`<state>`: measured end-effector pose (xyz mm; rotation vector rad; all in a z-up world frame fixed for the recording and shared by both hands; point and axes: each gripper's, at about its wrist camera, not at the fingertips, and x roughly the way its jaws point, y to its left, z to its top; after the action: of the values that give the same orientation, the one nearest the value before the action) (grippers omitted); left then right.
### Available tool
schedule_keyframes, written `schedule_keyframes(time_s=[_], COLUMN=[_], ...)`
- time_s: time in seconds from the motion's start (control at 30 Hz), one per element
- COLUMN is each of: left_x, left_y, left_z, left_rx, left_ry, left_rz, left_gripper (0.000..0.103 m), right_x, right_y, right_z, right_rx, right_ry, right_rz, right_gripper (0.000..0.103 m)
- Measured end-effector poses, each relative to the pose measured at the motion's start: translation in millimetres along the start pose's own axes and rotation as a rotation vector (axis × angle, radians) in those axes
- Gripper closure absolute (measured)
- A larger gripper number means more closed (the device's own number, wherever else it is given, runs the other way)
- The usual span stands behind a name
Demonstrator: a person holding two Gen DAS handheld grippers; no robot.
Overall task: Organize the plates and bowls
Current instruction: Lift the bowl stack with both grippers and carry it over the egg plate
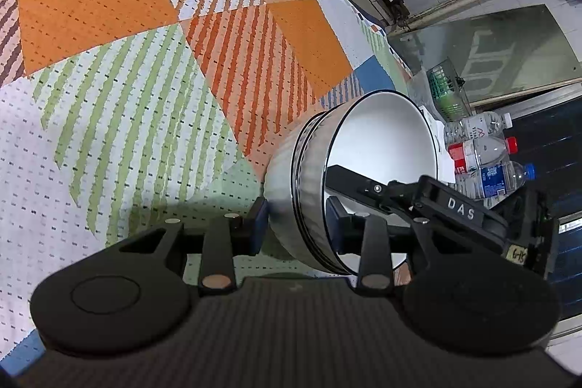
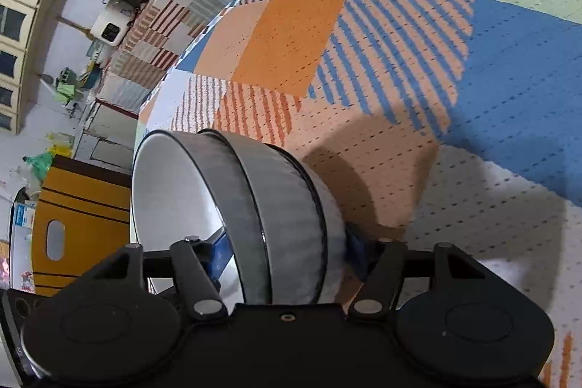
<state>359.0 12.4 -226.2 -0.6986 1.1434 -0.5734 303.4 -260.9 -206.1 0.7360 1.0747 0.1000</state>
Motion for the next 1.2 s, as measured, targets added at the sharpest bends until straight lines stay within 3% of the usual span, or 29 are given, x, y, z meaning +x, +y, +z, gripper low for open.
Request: schedule_keyframes(time_s=[0.1,0.2,0.33,0.67,1.2], left_x=[2,2,3,1,-53], left_y=[7,2,-10,-25,-73], left_z=[2,1,-3,-8,-24], left_rx=[-0.031,0.017,0.101,0.169,0.313], left_ry=[0.008,0.013,0.016,0.025,0.005], left_rz=[-0.025,-0.008,0.039,0.082,0.108], left_gripper=[0.068,0.069,0.07,0.069,0.068], right_x=[-1,-5,-6,-9,-60], right_y=[-2,-9,-5,-9,11], right_z=[-1,-1,-1,-7,-29], right_rx=[-0.019,-0.015,-0.072,-0.092,-0.104], right_ry=[-0.011,-0.017,-0.018,-0.016,-0.094], right_rz=[0.021,0.059,0.059,0.085,0.161], right_gripper=[0.037,0.043,0.044,0.044,0.044])
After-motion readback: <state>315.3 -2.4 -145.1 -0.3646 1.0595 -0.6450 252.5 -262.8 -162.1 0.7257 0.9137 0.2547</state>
